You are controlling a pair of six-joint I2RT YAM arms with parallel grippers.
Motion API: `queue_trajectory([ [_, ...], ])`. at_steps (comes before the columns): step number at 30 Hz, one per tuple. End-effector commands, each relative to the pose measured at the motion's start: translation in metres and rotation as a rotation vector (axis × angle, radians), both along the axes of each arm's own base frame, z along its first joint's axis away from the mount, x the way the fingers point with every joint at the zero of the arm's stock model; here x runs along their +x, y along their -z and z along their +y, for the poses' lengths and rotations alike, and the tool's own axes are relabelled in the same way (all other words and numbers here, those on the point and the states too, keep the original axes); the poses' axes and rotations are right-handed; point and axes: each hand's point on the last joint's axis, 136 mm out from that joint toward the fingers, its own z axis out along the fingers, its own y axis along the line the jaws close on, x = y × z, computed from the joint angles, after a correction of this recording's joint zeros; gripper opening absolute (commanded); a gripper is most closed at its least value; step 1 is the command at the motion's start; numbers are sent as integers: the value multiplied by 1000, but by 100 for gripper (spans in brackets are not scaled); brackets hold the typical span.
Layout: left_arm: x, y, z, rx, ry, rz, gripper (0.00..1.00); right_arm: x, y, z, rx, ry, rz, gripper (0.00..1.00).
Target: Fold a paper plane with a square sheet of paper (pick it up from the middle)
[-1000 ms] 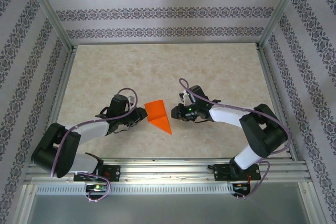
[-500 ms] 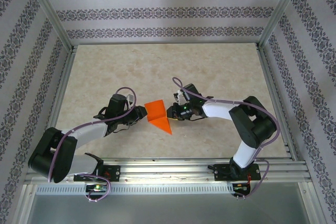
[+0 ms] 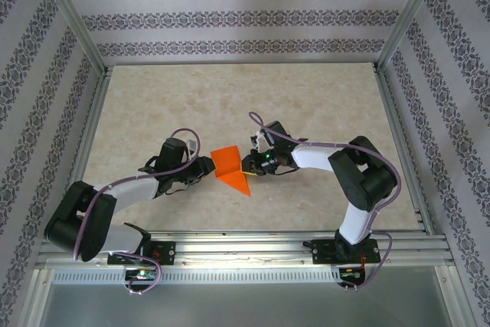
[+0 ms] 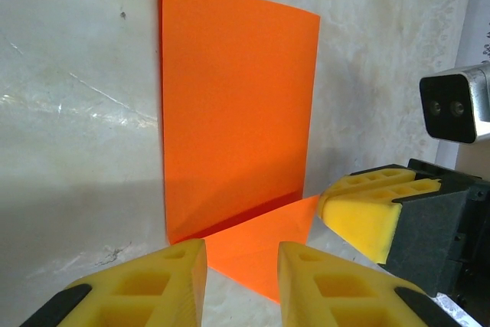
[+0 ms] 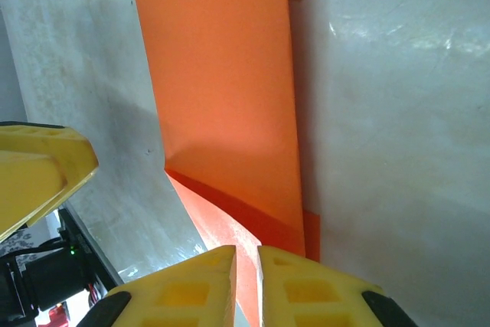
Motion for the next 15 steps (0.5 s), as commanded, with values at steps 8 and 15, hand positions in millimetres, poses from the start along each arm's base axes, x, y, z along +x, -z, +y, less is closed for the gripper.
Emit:
queue_trajectory([
  [8,7,-7,-5,-23,9,6,31,0,4,4,-6,-28,-8,18],
  [15,7,-5,-5,-21,7,10,31,8,-1,-7,-13,-1,-37,20],
])
